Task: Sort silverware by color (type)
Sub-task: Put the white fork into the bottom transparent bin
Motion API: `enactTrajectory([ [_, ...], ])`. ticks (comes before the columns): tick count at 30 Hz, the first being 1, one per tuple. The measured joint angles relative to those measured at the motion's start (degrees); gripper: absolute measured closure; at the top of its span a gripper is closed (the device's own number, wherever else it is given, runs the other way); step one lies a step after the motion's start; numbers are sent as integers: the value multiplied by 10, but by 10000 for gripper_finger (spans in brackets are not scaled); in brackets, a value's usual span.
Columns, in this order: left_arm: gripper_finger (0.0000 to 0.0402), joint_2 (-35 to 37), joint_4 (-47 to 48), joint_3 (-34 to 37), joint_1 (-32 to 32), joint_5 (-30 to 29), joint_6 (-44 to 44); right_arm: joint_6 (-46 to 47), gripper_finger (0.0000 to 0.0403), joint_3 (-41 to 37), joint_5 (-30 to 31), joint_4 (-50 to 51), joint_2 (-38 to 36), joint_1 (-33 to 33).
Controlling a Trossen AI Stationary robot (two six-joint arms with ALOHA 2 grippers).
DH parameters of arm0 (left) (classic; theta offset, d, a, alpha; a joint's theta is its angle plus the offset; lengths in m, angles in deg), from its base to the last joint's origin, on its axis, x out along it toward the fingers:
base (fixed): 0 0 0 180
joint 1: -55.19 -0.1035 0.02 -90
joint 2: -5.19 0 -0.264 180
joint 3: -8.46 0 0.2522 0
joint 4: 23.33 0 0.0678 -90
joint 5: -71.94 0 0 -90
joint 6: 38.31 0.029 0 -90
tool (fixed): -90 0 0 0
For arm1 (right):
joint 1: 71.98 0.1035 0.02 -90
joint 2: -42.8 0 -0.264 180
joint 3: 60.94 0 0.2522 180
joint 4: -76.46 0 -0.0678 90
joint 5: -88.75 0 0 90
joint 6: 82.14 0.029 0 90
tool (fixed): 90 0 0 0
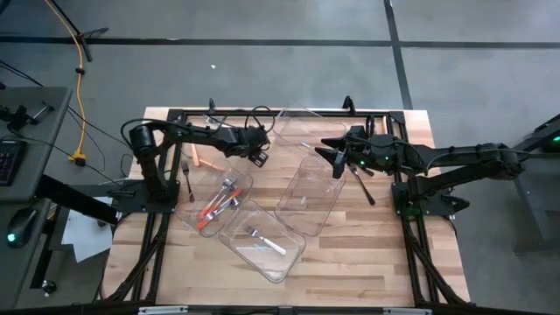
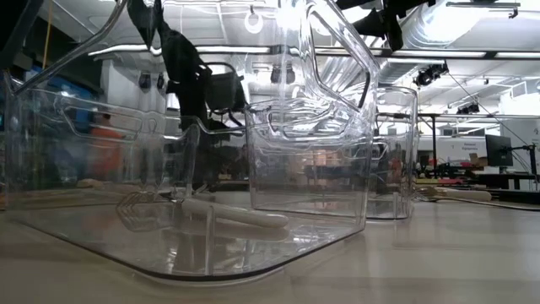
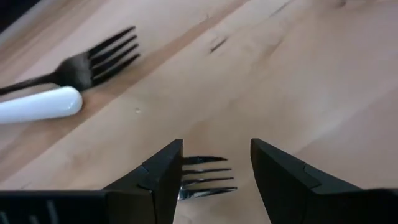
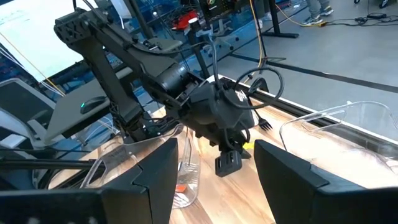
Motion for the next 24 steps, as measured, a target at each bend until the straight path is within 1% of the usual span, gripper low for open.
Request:
enactTrajectory([
  [3,231,-9,-1,-1,0,-2,0,0,208,0,0,0,0,0],
  [7,262,-12,-3,-2,1,-7,0,0,208,0,0,0,0,0],
  [10,297,-11,-6,-2,1,-12,0,0,208,0,0,0,0,0],
  [16,388,-11,-1,0,-1,-19,7,-1,208,0,0,0,0,0],
  [17,394,-10,-1,0,-1,-17,10,-1,208,0,0,0,0,0],
  [20,392,-7,1,0,-1,-15,9,-1,208,0,0,0,0,0],
  [24,400,5,0,1,-1,-13,8,-1,208,0,0,1,0,0],
])
